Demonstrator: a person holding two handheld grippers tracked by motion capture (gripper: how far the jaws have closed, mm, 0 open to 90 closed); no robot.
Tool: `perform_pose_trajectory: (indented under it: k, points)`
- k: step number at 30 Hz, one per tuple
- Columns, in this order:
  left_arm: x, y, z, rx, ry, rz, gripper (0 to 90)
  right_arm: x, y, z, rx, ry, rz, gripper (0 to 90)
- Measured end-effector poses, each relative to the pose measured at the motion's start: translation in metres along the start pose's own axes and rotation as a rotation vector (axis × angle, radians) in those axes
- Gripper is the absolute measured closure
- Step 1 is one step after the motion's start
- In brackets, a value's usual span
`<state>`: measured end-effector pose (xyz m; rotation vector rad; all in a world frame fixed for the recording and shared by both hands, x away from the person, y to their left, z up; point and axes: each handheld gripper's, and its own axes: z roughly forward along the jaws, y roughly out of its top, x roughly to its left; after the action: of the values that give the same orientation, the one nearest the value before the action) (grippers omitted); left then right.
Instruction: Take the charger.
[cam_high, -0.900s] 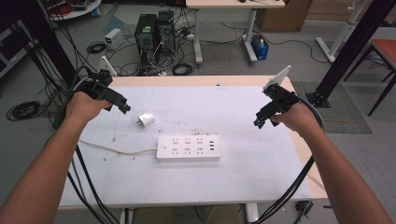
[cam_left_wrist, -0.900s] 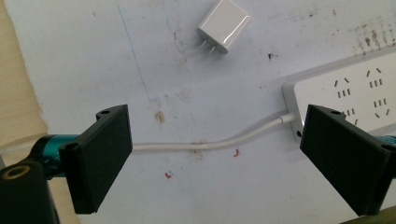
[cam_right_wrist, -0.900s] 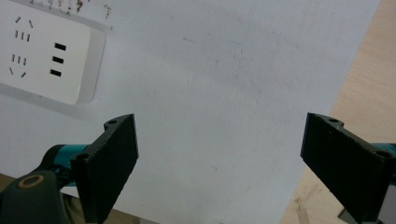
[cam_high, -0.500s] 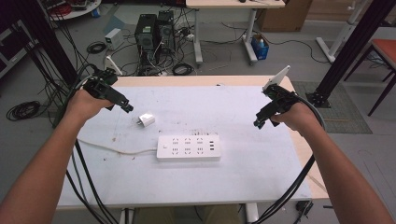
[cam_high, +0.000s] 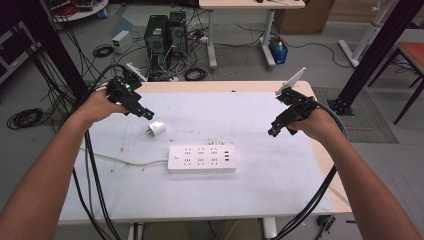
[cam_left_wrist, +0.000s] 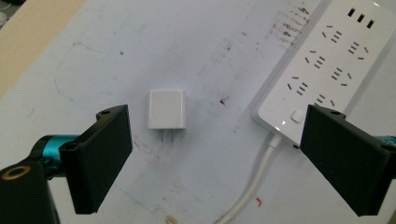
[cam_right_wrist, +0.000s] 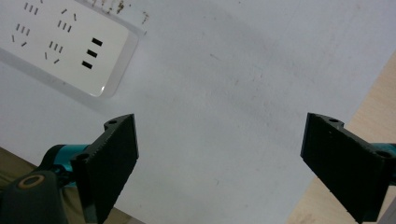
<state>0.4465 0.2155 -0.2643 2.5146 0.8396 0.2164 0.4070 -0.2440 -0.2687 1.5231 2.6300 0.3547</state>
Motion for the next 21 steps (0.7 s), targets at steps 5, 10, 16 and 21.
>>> perform_pose_trajectory:
  k: [5,10,16,21]
  points:
    - [0.012,0.004,0.016,0.057,-0.001,0.068,9.3,-0.002,-0.003,-0.001,-0.007,0.002,0.003,10.5]
    - [0.020,0.008,0.028,0.069,-0.015,0.053,9.3,-0.006,-0.008,0.000,-0.003,-0.003,0.016,10.5]
    - [0.030,0.010,0.051,0.103,-0.039,0.068,9.3,-0.009,-0.012,0.003,0.003,-0.010,0.025,10.5]
    - [0.032,0.011,0.069,0.141,-0.056,0.116,9.4,-0.007,-0.014,0.008,0.007,0.000,0.013,10.5]
